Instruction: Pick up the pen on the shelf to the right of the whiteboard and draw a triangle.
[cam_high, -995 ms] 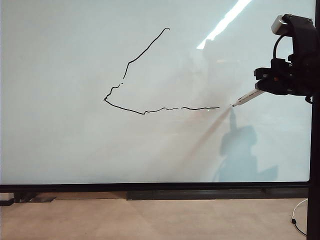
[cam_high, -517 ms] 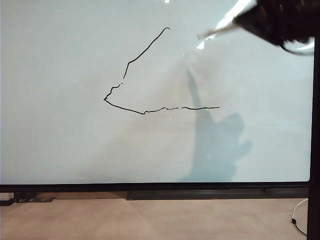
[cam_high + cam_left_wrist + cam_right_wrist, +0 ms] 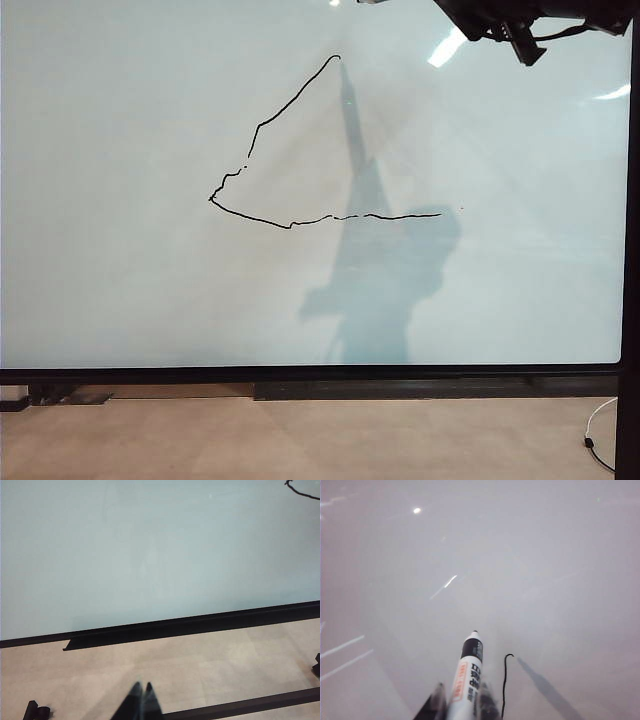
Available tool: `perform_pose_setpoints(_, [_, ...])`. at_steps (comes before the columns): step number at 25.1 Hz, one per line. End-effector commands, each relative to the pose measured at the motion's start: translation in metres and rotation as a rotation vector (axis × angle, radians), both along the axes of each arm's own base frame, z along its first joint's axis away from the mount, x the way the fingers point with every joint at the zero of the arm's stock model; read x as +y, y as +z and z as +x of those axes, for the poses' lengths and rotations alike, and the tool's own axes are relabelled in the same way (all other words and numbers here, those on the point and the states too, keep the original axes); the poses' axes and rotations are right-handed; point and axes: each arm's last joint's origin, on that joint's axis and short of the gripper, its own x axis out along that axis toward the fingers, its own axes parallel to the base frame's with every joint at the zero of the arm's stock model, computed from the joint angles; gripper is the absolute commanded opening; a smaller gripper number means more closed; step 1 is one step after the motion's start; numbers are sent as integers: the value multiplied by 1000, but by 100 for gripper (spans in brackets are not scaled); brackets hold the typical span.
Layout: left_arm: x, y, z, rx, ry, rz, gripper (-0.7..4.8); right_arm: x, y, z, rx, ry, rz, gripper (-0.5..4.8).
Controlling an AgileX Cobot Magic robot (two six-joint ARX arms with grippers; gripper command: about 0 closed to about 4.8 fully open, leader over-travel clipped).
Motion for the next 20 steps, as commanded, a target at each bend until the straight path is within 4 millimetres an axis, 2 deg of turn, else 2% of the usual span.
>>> perform_pose_setpoints(1, [0, 0, 0, 3, -4, 0, -5, 1, 1, 1, 12, 19, 68, -5])
perform_pose_setpoints(4, [0, 0, 0, 3, -4, 0, -5, 6, -6, 4, 10, 52, 113, -5])
perform_pose_setpoints(8, [0, 0, 0, 3, -4, 0, -5, 15, -15, 17, 50, 86, 156, -5])
perform_pose_setpoints(20, [0, 0, 0, 3, -4, 0, -5, 28, -14, 38, 44, 117, 159, -5])
